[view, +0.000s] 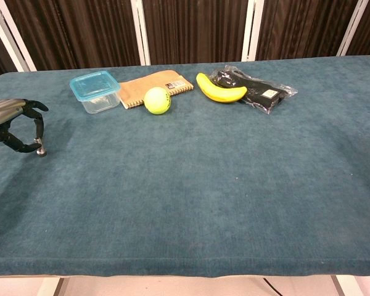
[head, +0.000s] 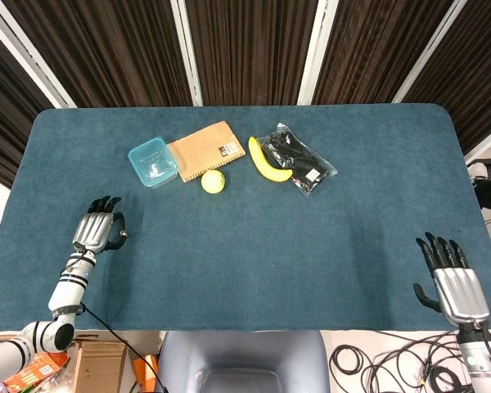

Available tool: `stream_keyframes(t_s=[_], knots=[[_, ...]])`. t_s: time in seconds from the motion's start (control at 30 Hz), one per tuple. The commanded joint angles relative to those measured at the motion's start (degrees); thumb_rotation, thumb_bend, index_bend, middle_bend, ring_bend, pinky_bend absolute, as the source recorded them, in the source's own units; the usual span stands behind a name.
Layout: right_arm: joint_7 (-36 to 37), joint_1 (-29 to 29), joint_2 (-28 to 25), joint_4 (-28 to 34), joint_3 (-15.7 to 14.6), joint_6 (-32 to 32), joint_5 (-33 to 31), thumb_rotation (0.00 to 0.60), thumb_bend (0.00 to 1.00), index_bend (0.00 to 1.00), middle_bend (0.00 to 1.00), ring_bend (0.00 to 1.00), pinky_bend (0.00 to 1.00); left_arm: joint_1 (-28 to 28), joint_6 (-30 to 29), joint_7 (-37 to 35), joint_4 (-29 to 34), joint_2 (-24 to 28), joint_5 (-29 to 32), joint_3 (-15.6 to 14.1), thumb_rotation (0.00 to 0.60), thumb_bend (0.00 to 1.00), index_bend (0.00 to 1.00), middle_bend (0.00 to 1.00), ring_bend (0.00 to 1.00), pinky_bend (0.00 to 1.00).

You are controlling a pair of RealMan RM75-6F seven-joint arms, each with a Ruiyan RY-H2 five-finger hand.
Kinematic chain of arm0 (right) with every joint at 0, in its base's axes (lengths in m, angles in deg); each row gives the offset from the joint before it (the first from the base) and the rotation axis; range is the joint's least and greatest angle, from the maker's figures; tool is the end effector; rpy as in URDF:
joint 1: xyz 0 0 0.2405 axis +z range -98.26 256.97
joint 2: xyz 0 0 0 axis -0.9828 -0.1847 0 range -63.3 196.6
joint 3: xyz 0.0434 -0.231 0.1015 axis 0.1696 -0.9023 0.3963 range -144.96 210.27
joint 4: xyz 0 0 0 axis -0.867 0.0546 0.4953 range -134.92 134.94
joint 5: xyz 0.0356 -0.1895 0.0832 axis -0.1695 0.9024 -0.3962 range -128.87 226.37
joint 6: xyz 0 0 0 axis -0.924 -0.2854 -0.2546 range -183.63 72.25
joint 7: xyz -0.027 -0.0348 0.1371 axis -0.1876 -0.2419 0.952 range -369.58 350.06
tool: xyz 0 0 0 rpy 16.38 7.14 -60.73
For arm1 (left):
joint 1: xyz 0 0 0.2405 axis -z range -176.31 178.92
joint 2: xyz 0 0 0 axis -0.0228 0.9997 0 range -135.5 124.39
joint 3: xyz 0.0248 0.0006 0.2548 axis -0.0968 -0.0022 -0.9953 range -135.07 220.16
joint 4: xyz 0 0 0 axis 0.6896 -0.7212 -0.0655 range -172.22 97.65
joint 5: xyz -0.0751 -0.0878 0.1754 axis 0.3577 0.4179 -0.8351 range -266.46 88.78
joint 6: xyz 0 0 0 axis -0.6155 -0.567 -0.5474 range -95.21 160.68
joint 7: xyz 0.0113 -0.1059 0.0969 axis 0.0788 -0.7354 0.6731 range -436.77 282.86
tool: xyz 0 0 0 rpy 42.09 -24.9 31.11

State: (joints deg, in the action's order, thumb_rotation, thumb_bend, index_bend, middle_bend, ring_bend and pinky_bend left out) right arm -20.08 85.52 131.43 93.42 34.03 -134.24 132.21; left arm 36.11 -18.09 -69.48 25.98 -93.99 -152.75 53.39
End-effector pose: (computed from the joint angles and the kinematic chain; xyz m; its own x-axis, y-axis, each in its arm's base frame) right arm -0.3162 -0.1809 0.1371 0.5225 -0.1356 0.8418 -0.8504 -0.0120 0.5260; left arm -0.2796 0.3708 0.0290 0.4530 0.2528 0.8549 0.8898 -0.0692 -0.4510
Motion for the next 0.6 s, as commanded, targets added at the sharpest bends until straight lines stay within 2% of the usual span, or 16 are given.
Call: stream_keyframes(t_s=[0.03,0.43,0.5,0.6], knots=[[-0.01,-0.02,-0.02,0.02,-0.03,-0.02,0.02,0.6,0.29,0.0,0.0,0.0,0.01,0.0,0.29,-0.23,0.04,0.2,0.12,-0.04,0.6,0.33,0.51,0.11,0.03,0.09],[0.23,-0.17,-0.24,0.18,0.0,-0.28,-0.02,0.6,0.29,0.0,0.0,0.0,0.01,-0.37,0.74,-1.16,2.02,2.38,-0.3,-0.7,0.6,0.33,0.35,0.1,0.02,0.09],[0.19,-0.2,-0.26,0.19,-0.03,-0.34,0.03,0.6,0.29,0.0,0.0,0.0,0.01,-1.07,-0.42,-0.56,4.06,3.89,-0.95,-1.22,0.6,0.33,0.31,0.09,0.02,0.09],[0.18,-0.39,-0.36,0.27,-0.18,-0.72,0.38,0.6,0.29,0.0,0.0,0.0,0.01,-4.16,-5.91,1.24,10.12,8.31,-3.77,-3.14,0.6,0.33,0.18,0.05,0.0,0.09]])
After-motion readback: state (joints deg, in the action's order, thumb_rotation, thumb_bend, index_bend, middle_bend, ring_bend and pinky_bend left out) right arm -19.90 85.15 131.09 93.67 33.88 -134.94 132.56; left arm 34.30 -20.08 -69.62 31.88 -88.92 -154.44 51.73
